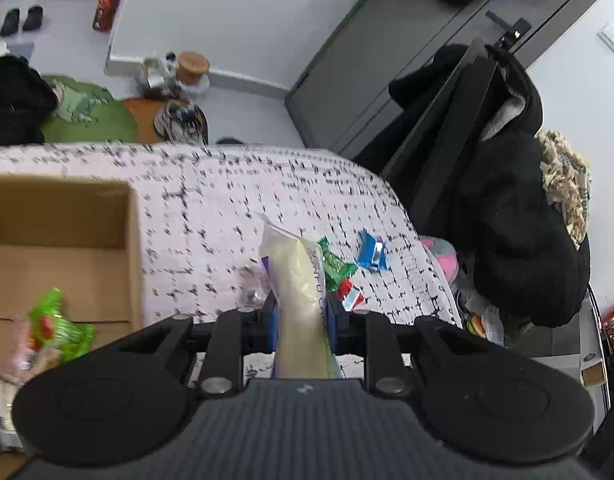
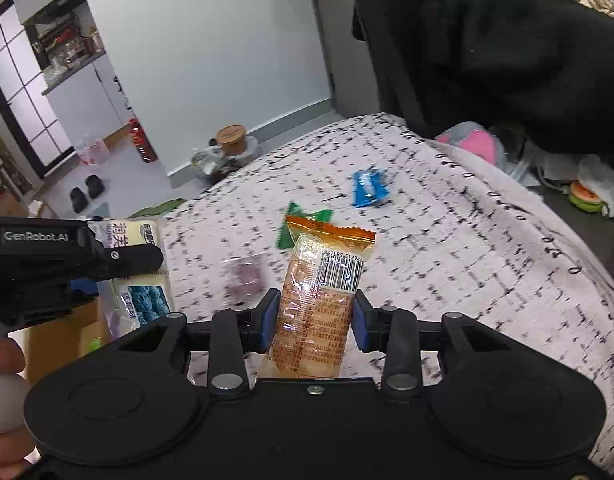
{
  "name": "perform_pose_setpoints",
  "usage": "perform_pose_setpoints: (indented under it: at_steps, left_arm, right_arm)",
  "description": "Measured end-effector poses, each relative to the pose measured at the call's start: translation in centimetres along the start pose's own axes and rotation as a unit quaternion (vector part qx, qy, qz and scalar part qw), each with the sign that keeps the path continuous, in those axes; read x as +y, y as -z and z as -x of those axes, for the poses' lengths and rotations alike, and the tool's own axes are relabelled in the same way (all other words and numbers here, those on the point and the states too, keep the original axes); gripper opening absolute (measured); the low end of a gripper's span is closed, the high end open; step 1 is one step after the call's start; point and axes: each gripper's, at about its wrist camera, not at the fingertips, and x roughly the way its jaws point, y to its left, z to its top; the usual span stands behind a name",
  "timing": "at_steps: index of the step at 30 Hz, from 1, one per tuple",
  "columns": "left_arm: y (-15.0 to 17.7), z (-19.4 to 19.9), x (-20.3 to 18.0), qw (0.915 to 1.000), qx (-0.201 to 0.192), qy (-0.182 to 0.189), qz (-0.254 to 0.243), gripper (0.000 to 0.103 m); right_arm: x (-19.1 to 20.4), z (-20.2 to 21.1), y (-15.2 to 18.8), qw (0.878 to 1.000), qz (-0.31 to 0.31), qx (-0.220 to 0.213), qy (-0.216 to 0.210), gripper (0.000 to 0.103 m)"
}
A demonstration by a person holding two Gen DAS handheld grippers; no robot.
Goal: Organize snacks
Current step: 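Carry both snacks into the cardboard box and open both grippers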
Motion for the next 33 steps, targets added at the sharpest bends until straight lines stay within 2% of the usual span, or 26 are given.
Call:
perform_pose_setpoints:
  at_steps: [5,12,18,28,33]
  left_arm:
    - [0.0,3.3,1.3,0.9997,-0.022,-0.007,0.001,0.022]
    - [-0.4,7.7,4.4,0.9977,-0.043,-0.052,0.010,0.022]
    - [-1.0,10.1,7.1,0.9946,-0.063,-0.082,0.016,0.022]
    - [-1.5,9.6,10.7,0.9917,-0.058,-0.114,0.013,0.022]
    - [-1.7,8.0,12.3,0.9896,-0.038,-0.138,0.010,0.022]
  right_arm:
    - [1.7,0.7,-0.2,0.999,-0.001,-0.005,-0.041,0.036]
    - [4.8,0.1,-0.7,0.994,0.017,-0.008,-0.105,0.036]
    - [6.7,-0.7,-1.0,0.992,0.023,0.000,-0.127,0.036]
    - [9.6,-1.9,-1.0,0.988,0.044,0.016,-0.147,0.036]
    - [11.2,-2.8,-0.5,0.985,0.056,0.028,-0.162,0.036]
